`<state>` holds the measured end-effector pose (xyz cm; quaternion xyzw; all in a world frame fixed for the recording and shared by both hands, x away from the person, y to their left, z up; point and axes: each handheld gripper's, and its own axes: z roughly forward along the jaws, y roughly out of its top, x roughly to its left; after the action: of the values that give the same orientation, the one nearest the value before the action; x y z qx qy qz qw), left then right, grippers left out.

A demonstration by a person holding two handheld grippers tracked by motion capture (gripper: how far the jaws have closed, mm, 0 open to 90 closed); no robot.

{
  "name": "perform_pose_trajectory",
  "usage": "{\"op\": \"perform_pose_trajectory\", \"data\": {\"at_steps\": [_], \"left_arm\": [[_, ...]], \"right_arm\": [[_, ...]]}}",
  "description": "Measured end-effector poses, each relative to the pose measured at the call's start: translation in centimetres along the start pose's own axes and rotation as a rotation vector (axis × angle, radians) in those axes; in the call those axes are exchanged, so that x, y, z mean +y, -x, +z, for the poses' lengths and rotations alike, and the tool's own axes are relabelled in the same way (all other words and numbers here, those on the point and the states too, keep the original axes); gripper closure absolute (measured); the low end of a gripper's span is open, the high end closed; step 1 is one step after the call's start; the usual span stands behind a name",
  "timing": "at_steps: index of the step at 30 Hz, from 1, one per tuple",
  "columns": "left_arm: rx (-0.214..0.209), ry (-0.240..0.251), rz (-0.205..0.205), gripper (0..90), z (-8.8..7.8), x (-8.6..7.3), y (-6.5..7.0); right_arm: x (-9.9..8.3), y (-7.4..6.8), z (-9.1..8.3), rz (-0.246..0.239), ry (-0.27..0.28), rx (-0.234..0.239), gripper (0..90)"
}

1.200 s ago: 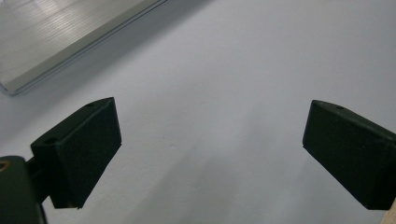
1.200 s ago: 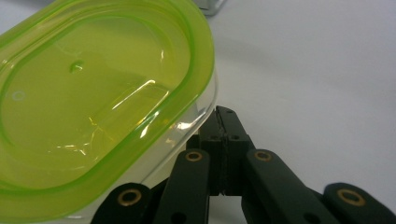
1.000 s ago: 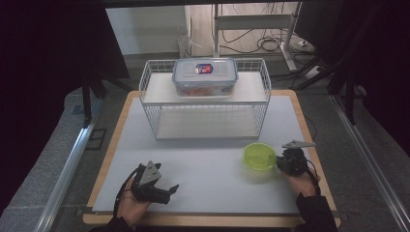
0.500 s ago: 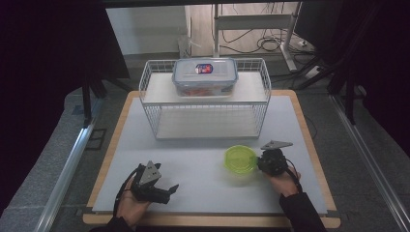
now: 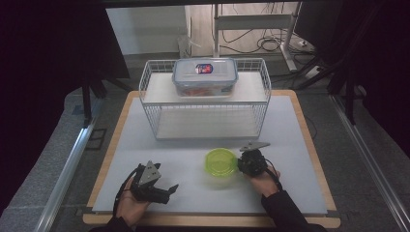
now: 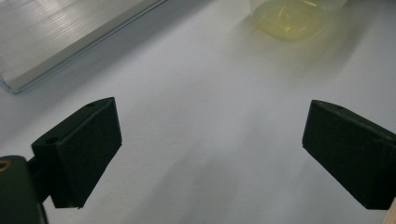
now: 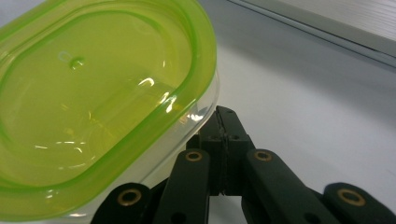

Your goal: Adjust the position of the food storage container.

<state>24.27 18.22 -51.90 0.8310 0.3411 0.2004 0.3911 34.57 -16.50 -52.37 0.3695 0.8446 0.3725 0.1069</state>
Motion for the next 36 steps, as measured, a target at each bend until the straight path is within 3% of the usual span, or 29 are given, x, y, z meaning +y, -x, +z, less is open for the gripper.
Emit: {"op": "perform_pose_trajectory", "data": {"at_steps": [6,11,18,22,30,36], "left_arm": [[-0.001,0.0,-0.001,4.7,0.0,0.0,0.0],[-0.001,-0.001,-0.002,4.8,-0.1,-0.1,-0.1],[0.002,0.001,-0.003,4.9,-0.2,-0.1,-0.1],[0.002,0.006,-0.009,5.0,-0.4,-0.1,-0.1],[-0.005,-0.001,-0.02,6.6,-0.7,-0.2,-0.2],[0.001,-0.002,-0.035,6.7,-1.1,-0.5,-0.4]], "right_arm": [[0.8,-1.6,1.2,-0.011,0.011,0.027,90.0],[0.9,-1.9,1.2,-0.045,0.005,0.005,89.9],[0.8,-1.2,-0.4,-0.024,0.016,0.007,84.9],[0.5,-0.9,-1.7,-0.042,0.012,-0.007,79.3],[-0.3,-0.1,-4.7,-0.014,0.041,-0.022,64.0],[-1.0,0.2,-5.9,-0.003,0.056,-0.033,54.1]]}}
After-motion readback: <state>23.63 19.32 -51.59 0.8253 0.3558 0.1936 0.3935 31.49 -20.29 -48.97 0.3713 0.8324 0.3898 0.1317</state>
